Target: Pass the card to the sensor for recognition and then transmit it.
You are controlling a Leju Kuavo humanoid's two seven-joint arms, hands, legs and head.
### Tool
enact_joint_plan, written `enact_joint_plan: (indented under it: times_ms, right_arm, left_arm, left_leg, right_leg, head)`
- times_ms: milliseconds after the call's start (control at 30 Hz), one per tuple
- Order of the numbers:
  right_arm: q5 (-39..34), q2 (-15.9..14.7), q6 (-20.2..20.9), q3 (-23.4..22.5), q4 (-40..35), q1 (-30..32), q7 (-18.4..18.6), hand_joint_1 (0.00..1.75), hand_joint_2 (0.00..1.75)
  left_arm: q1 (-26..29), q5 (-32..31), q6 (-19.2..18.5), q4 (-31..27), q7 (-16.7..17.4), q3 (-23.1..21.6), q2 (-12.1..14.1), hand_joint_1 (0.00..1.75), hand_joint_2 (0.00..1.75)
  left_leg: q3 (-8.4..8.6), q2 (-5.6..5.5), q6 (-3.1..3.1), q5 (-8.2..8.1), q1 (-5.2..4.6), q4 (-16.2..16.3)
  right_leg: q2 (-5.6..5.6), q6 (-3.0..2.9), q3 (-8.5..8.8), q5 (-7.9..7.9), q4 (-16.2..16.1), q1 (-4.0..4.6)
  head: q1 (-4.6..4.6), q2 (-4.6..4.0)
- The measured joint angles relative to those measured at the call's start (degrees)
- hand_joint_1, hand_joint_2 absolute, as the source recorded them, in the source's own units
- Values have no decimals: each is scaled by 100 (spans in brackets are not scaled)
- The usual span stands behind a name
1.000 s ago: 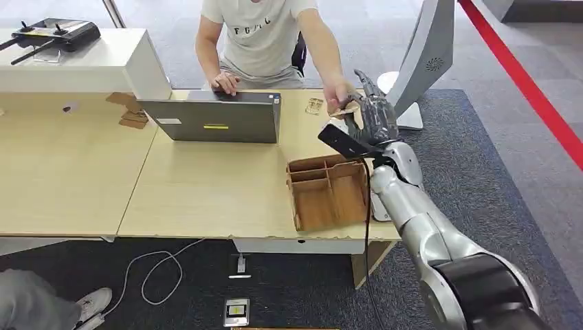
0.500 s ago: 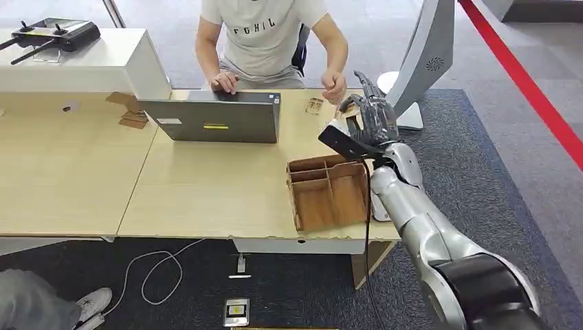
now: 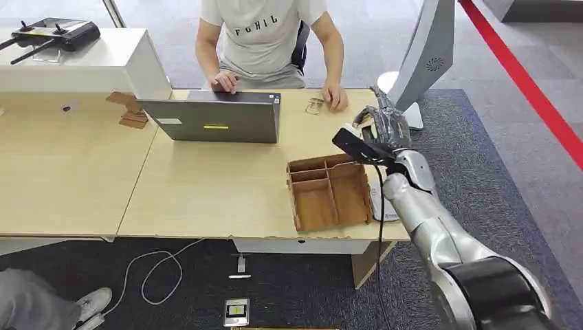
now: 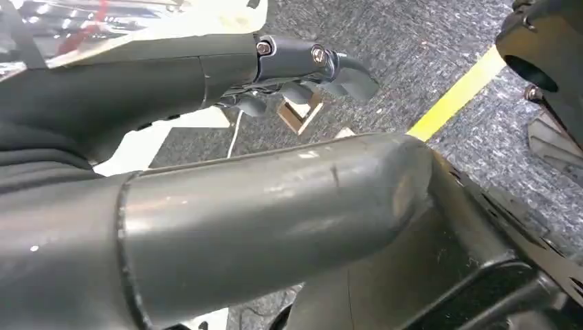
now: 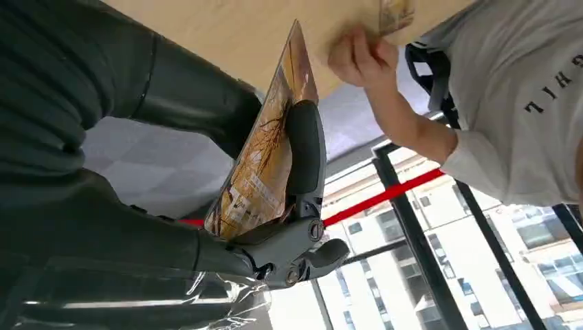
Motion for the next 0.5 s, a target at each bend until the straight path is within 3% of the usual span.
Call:
enact_joint_plan:
  times_ms: [167,333,500]
  right_arm:
    - [63,-251,111,0,61,97,185,175,175]
    - [52,-457,129,0,118,144,153,175,175]
    - [133,-551,148,0,129,211,151,175,175]
  left_arm:
    - [0,17,0,0,22,0,0,0,0]
    - [1,17,-2,0,319,0,-11,0,0]
    - [0,20,-26,0,341,0,-13,0,0]
  left_leg:
    - [-1,0,0,0,0,1]
    - [-1,0,0,0,0,1]
    - [0,1,0,0,1,1]
  right_leg:
    - [0,0,0,0,-1,0]
    - [0,0,0,0,-1,0]
    - [1,0,0,0,-1,1]
  head:
    - [0,0]
    - [0,0]
    - [2,0]
